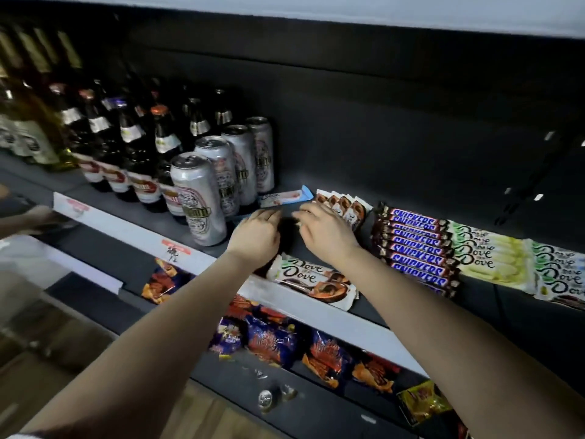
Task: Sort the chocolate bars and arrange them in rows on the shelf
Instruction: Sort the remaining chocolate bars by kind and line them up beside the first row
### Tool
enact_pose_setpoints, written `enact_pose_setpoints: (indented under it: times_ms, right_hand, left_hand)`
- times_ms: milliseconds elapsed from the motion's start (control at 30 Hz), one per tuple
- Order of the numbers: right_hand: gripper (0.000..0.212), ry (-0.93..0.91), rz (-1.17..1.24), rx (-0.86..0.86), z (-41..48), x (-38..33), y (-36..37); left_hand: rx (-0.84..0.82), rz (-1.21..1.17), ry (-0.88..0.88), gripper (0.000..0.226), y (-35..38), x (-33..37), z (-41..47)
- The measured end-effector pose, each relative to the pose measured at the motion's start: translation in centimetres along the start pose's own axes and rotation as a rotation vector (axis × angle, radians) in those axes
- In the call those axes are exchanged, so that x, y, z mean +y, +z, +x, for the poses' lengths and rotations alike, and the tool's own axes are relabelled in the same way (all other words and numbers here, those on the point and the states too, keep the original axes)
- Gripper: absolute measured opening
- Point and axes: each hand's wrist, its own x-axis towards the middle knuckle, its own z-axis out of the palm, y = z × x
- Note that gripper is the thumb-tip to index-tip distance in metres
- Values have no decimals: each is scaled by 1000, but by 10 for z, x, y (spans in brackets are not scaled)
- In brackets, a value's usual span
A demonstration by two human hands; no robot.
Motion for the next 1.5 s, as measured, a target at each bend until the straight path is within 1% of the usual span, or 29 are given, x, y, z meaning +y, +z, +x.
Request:
enact_pose_setpoints:
  times_ms: [100, 200, 267, 333, 400, 500, 567, 700, 733, 833, 933, 1000, 1133, 1267, 1333, 1400, 1500]
  right_hand:
    - [34, -21, 16, -26, 13, -26, 14]
    - [34, -62, 47, -69, 19, -45, 27]
    - [33, -87, 58, -108, 21, -49, 34]
    - [34, -60, 61, -181, 22, -51, 32]
    - [39, -22, 52, -251, 25, -50, 28]
    - [47, -54, 28, -313, 26, -54, 24]
    - [44, -75, 45, -339, 24, -59, 26]
    - [25, -145, 46, -358, 22, -60, 30]
    - [23, -146, 35, -369, 22, -60, 29]
    - [26, -128, -8, -429, 27, -59, 28]
    - [21, -74, -4, -472, 34, -58, 25]
    - [20, -25, 5, -472, 37, -56, 24]
    - [29, 90, 45, -411, 37, -53, 29]
    - [37, 176, 108, -371, 39, -52, 32]
    - [38, 157, 112, -326, 39, -50, 32]
    - [39, 98, 64, -269, 38, -49, 30]
    - [39, 21, 3, -159, 34, -43, 20]
  left_hand:
    - [-52, -36, -52, 55, -3, -28, -12]
    - [-78, -78, -11, 52, -5, -43, -22]
    - [-51, -113, 17, 46, -3, -47, -28]
    - [10, -164, -8, 42, -1, -46, -32]
    - [52, -203, -52, 42, 1, -44, -35]
    - [65, -282, -95, 48, 4, -45, -36]
    - [48, -306, -88, 52, 4, -47, -34]
    - [31, -317, -75, 49, 6, -48, -31]
    - [31, -315, -77, 49, 7, -48, -30]
    - [33, -304, -66, 47, 8, -49, -28]
    - [-18, -272, -14, 44, 8, -47, -26]
    - [-37, -257, 0, 44, 7, -46, -25]
    - [16, -259, 26, 47, 6, -45, -28]
    - [27, -234, -21, 50, 7, -45, -28]
    - [43, -198, -32, 53, 7, -45, -27]
    - [83, -152, -35, 55, 6, -45, -25]
    - [128, -87, 3, 57, 3, -44, -21]
